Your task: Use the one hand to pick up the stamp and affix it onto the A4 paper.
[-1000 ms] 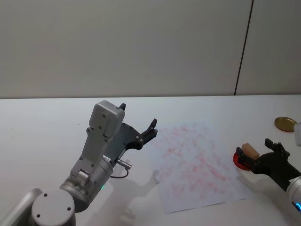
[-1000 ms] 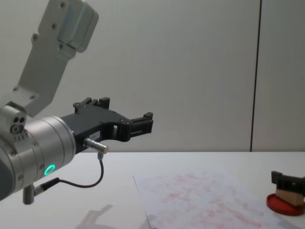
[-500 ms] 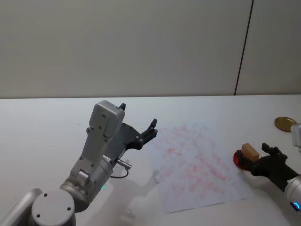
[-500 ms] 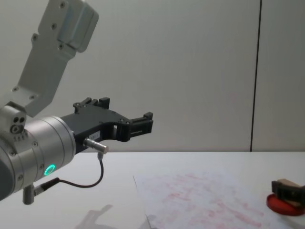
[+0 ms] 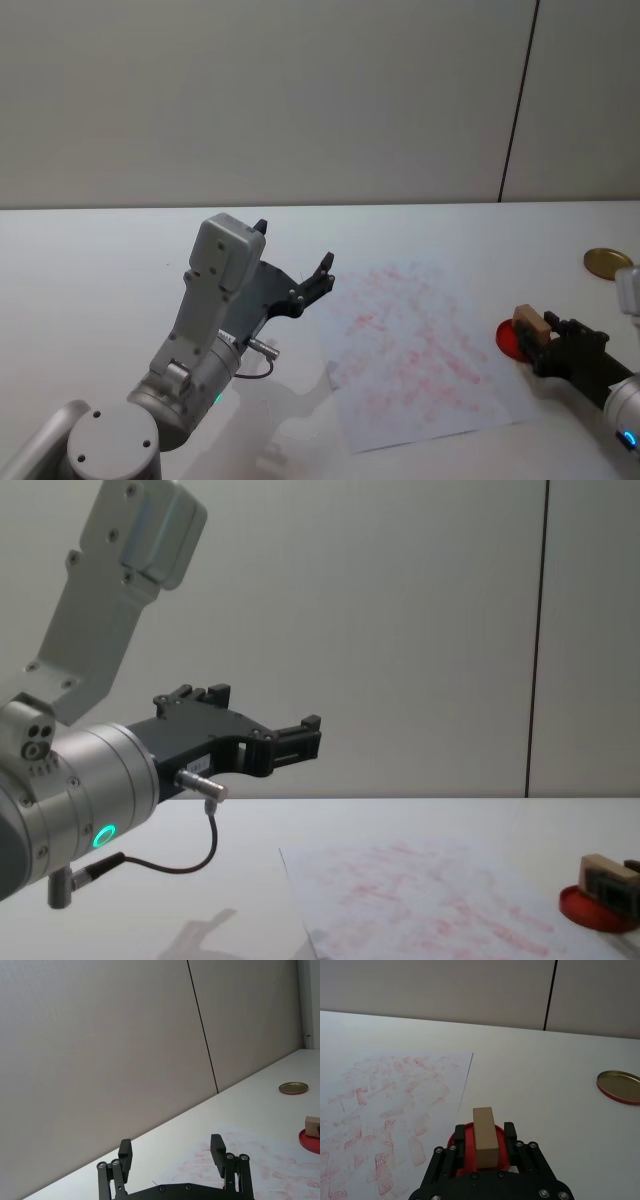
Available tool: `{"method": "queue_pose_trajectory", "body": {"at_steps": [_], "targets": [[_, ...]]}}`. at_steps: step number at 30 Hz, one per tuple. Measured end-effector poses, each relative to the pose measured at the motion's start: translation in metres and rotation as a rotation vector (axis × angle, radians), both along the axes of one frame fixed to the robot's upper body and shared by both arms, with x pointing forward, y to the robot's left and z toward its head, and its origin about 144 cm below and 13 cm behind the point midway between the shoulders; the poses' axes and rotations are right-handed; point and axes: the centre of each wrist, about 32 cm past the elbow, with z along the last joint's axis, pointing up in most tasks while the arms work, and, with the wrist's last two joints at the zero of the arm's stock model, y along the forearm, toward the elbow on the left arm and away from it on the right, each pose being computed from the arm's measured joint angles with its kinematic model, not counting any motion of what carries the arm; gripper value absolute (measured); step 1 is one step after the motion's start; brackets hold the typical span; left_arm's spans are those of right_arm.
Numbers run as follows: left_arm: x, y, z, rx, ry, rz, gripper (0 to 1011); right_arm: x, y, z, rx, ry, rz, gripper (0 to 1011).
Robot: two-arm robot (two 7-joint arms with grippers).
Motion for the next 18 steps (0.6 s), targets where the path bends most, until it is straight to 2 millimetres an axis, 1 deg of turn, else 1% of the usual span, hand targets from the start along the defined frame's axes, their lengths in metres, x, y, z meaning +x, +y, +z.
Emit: {"method": "queue_pose_trajectory", "body": {"at_steps": [1,2,4,7,9,18], "targets": [[0.0,0.0,0.0,0.0,0.0,0.0,993,0.0,0.0,-0.0002,0.0,0.0,0.0,480],[0.0,0.0,0.0,0.0,0.0,0.0,993,0.0001,0.0,-0.0004,0.0,-0.001,0.001,418],[0.0,0.0,0.0,0.0,0.0,0.0,993,0.0001,-0.0001,-0.0009,0.0,-0.002,0.001,376],[0.0,0.0,0.0,0.0,0.0,0.0,993,0.0002,-0.0002,-0.0014,0.002,-0.009,0.003,258],[0.0,0.0,0.0,0.0,0.0,0.0,993,0.0002,-0.0001,-0.0014,0.002,-0.013,0.004,229],[0.0,0.0,0.0,0.0,0.0,0.0,993,-0.0011,0.0028,0.0035,0.012,-0.068,0.028,219]]}}
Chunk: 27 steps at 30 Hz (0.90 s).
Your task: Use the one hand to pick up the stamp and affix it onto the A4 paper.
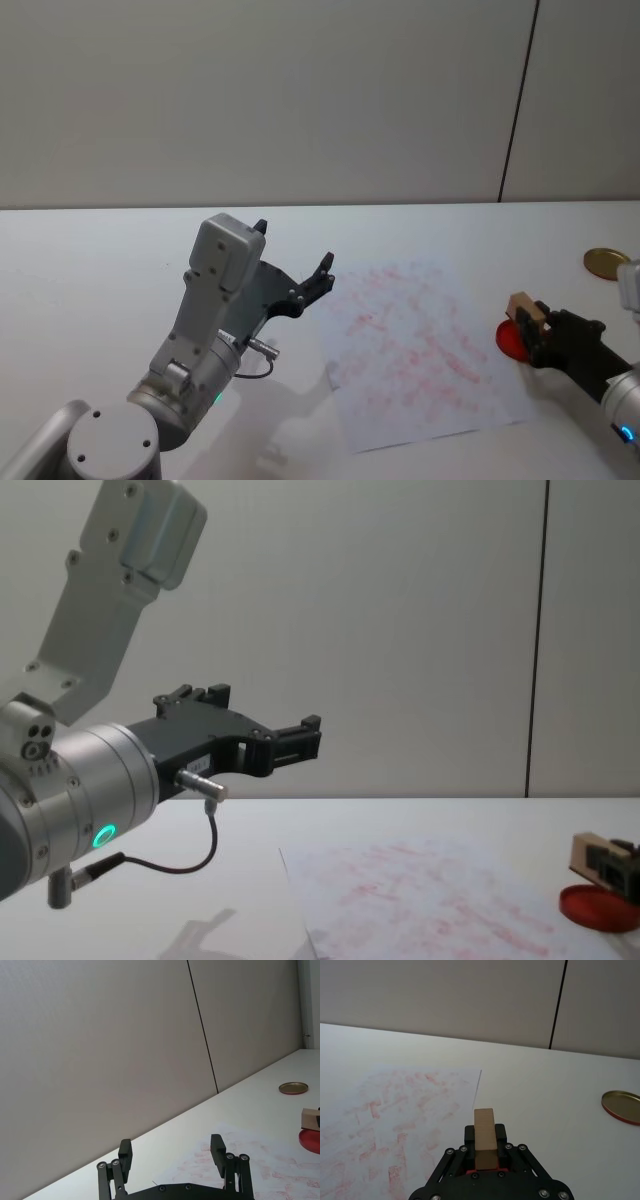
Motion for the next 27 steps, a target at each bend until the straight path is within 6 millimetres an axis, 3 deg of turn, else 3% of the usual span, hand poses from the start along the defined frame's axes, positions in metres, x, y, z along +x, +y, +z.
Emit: {"method": "queue_pose_trajectory", "body": {"at_steps": [14,27], "targets": [[0.0,0.0,0.0,0.0,0.0,0.0,993,-0.006,0.012,0.01,0.029,-0.034,0.092,220],[0.0,0.0,0.0,0.0,0.0,0.0,993,-0.021,0.023,0.007,0.036,0.006,0.191,219]]}}
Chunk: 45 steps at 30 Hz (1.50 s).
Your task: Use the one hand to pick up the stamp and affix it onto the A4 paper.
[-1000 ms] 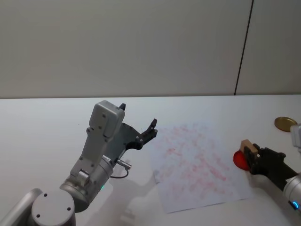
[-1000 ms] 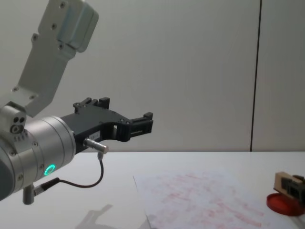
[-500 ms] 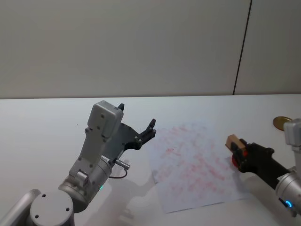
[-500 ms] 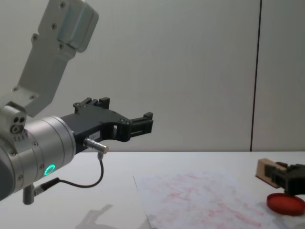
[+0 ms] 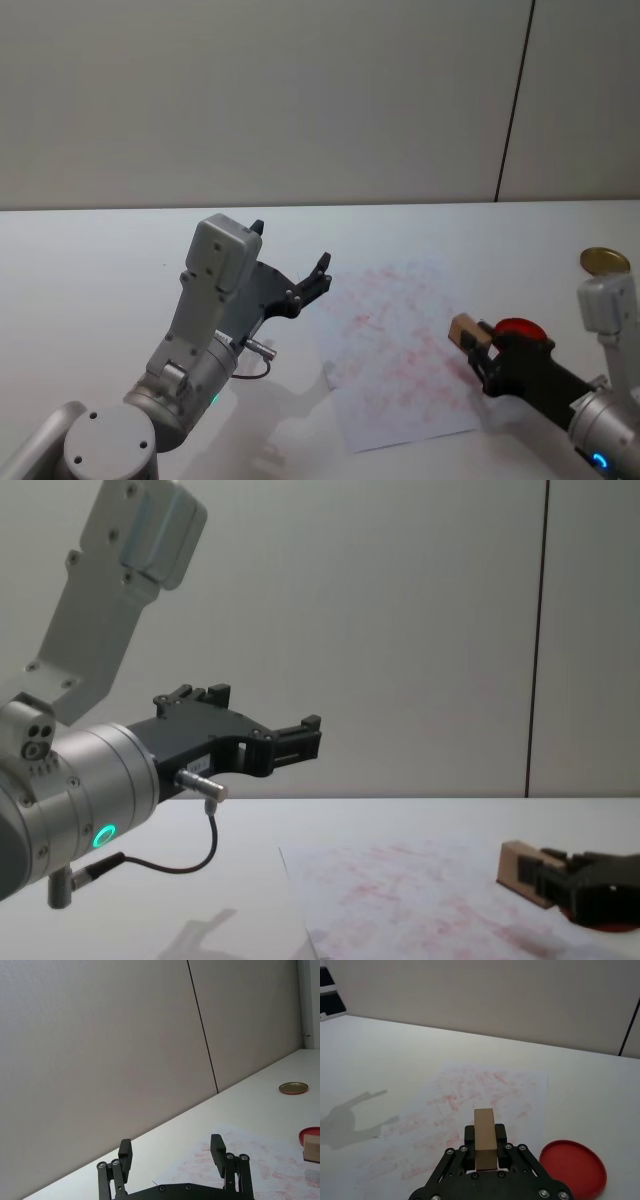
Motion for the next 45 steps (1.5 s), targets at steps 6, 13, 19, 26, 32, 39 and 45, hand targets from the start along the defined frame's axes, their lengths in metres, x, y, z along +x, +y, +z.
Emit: {"method": "queue_pose_trajectory", "body": {"at_steps": [6,13,19,26,32,39,45], "targets": [[0.0,0.0,0.0,0.0,0.0,0.0,993,-0.006,0.001,-0.004,-0.012,0.018,0.031,220],[0.0,0.0,0.0,0.0,0.0,0.0,993,-0.012,0.001,-0.008,-0.026,0.033,0.056,219],[0.0,0.0,0.0,0.0,0.0,0.0,993,-0.016,0.0,-0.011,-0.042,0.046,0.072,220],[0.0,0.0,0.0,0.0,0.0,0.0,993,-0.02,-0.001,-0.014,-0.057,0.059,0.084,219],[0.0,0.0,0.0,0.0,0.0,0.0,993,-0.021,-0.002,-0.017,-0.069,0.068,0.089,219],[0.0,0.0,0.0,0.0,0.0,0.0,993,-0.021,-0.002,-0.018,-0.081,0.077,0.096,219],[0.0,0.0,0.0,0.0,0.0,0.0,993,-0.021,-0.003,-0.019,-0.088,0.087,0.103,219]]}}
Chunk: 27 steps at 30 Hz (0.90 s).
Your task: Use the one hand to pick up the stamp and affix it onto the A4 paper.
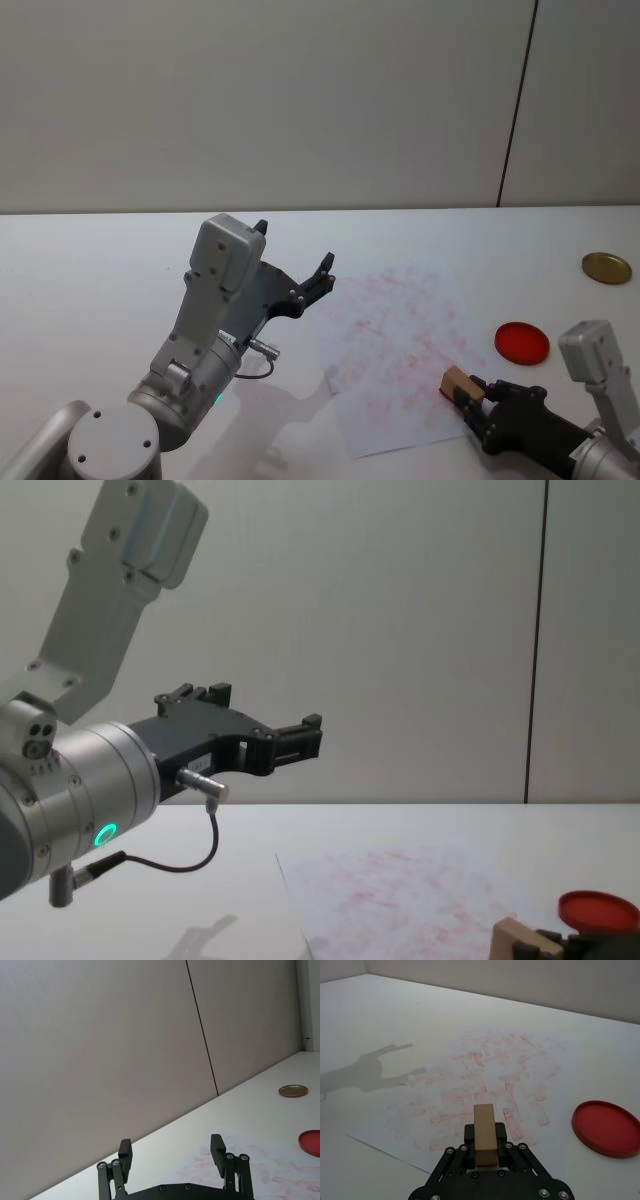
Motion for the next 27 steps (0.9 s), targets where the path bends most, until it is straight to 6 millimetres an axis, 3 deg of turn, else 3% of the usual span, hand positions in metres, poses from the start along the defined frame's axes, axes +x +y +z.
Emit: {"method": "queue_pose_trajectory", "body": {"at_steps": [13,27], "targets": [[0.0,0.0,0.0,0.0,0.0,0.0,993,-0.002,-0.001,0.001,0.036,-0.025,0.001,219],[0.0,0.0,0.0,0.0,0.0,0.0,993,0.01,-0.007,0.029,0.139,-0.189,-0.077,219]]}}
